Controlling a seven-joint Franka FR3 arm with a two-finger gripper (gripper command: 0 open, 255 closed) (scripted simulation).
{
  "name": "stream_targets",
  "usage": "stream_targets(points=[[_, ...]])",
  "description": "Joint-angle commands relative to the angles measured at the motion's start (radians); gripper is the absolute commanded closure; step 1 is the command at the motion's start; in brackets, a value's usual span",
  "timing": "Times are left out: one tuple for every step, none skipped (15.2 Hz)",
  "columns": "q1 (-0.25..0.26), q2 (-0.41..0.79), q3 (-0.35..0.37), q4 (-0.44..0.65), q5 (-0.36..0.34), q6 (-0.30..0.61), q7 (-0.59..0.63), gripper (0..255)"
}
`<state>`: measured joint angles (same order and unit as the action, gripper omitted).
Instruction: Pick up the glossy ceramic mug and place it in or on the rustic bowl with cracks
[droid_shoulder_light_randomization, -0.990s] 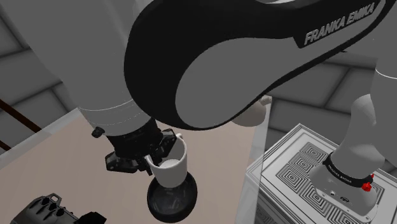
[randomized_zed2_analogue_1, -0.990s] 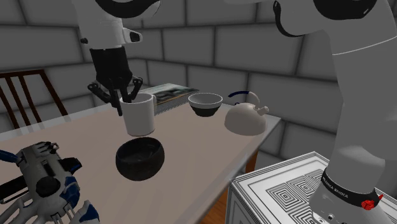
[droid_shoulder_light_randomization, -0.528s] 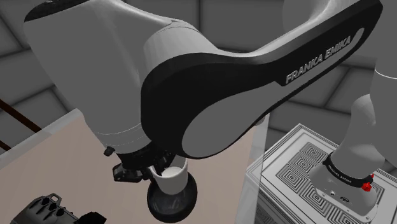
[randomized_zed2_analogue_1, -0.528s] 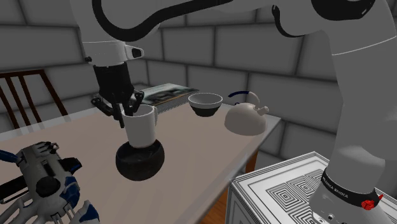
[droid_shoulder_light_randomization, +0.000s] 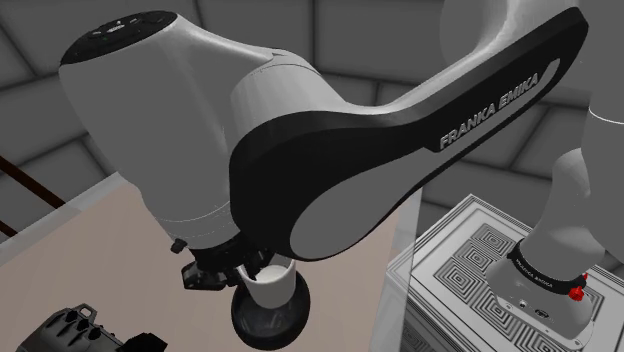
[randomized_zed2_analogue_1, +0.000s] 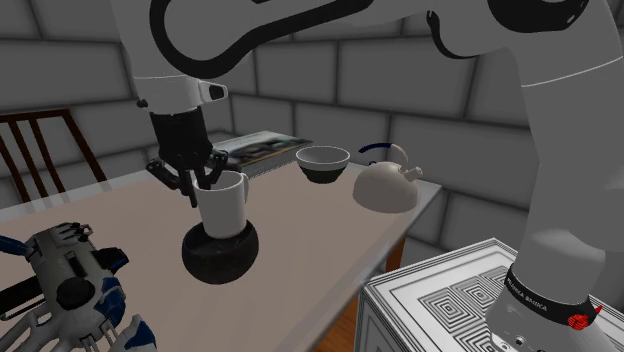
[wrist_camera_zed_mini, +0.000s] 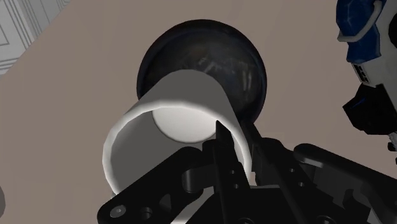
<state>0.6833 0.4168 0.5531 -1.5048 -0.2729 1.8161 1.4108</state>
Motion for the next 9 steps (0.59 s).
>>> stream_targets(points=[[0.000, 0.000, 0.000, 0.000, 0.000, 0.000, 0.000, 255], [0.000, 0.000, 0.000, 0.000, 0.000, 0.000, 0.000, 255], [0.000, 0.000, 0.000, 0.000, 0.000, 0.000, 0.000, 0], [0.000, 0.000, 0.000, -0.001, 0.000, 0.000, 0.000, 0], [0.000, 0.000, 0.000, -0.001, 0.000, 0.000, 0.000, 0], [0.000, 0.000, 0.000, -0.001, 0.000, 0.000, 0.000, 0], [0.000, 0.000, 0.000, -0.001, 0.000, 0.000, 0.000, 0], [0.000, 0.000, 0.000, 0.000, 0.000, 0.000, 0.000, 0], [0.004, -0.002, 0.002, 0.030, 0.003, -0.032, -0.003, 0]])
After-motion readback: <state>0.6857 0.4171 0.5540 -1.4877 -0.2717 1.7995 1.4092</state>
